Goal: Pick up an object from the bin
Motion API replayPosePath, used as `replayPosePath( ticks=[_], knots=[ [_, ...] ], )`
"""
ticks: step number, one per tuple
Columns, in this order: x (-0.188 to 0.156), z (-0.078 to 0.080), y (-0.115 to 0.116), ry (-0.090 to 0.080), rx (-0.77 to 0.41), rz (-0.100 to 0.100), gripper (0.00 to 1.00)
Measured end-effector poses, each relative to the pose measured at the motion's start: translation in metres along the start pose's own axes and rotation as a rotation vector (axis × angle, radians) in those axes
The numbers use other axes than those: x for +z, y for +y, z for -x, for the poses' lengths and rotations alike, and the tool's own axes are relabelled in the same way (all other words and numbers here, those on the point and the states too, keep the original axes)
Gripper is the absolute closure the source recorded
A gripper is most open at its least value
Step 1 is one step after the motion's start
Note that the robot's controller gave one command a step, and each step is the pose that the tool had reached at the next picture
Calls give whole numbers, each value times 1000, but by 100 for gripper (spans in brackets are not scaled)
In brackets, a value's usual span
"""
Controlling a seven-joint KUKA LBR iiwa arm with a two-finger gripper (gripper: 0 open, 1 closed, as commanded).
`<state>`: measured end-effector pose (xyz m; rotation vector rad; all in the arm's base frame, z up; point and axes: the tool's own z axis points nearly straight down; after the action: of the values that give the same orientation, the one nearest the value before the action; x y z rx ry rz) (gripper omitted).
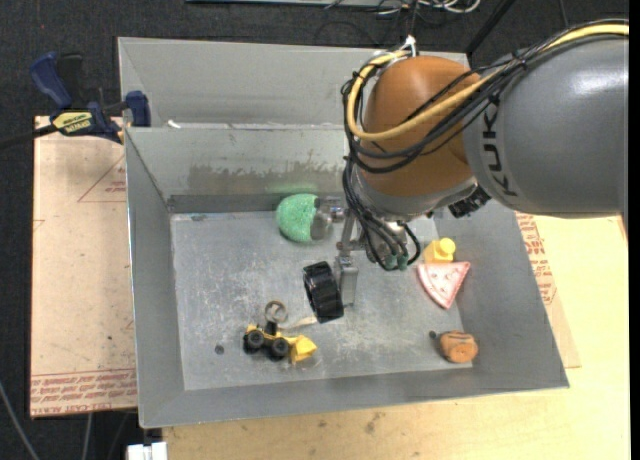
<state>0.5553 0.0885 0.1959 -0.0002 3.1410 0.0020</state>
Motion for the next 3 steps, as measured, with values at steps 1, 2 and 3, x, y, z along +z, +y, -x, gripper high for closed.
replayPosePath(
  ticks=[1, 2, 3],
  knots=[
    [39, -2, -3, -5, -83, 0, 0],
    [82, 15, 4, -3, -61, 0, 0],
    [119, -11, -1, -2, -50, 1, 0]
  ],
)
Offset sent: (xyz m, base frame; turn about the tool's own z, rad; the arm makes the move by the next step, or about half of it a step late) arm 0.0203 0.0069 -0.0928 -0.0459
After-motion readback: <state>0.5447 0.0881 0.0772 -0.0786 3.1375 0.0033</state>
